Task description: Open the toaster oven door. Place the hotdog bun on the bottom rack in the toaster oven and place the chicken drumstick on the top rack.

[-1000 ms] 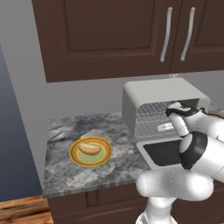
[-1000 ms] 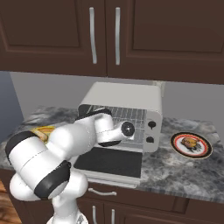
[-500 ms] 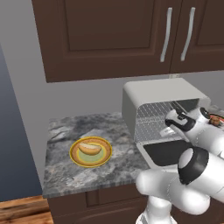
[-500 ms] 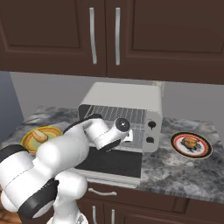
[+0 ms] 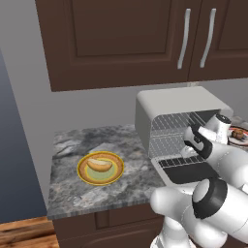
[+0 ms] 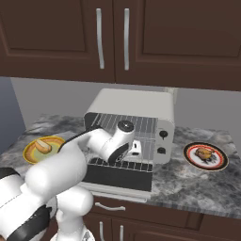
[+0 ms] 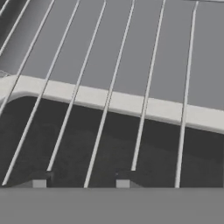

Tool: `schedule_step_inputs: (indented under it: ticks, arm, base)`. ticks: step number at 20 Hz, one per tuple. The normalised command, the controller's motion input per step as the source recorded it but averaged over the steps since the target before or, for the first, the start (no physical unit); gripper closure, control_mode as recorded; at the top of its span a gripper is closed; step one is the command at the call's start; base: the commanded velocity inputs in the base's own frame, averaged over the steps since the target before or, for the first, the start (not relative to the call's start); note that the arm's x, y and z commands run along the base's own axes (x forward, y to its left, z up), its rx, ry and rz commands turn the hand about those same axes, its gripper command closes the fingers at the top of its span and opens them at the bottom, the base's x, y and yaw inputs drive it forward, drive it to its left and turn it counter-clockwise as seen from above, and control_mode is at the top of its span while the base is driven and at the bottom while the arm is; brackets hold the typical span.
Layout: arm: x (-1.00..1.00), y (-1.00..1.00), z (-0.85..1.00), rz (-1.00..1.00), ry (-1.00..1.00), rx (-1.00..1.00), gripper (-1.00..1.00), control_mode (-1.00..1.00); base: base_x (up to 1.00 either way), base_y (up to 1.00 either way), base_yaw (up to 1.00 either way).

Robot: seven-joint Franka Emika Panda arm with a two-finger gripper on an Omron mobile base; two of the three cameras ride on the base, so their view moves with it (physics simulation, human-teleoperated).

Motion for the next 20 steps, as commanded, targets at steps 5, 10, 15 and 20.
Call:
schedule_step_inputs:
  ticks: [5, 10, 15, 20]
  arm:
    - [-0.65, 0.00, -0.55, 0.00, 0.21, -0.05, -1.00, -1.00]
    - [-0.31, 0.01, -0.07, -0.02, 0.10, 0.02, -1.00, -1.00]
    - [-0.40, 0.15, 0.65, -0.06, -0.04, 0.06, -1.00, -1.00]
    - [-0.35, 0.50, 0.39, -0.02, -0.11, 0.00, -1.00, -1.00]
  base:
    - [0.00, 0.00, 0.00]
    - [0.00, 0.00, 0.00]
    - [0.00, 0.00, 0.00]
    - [0.00, 0.00, 0.00]
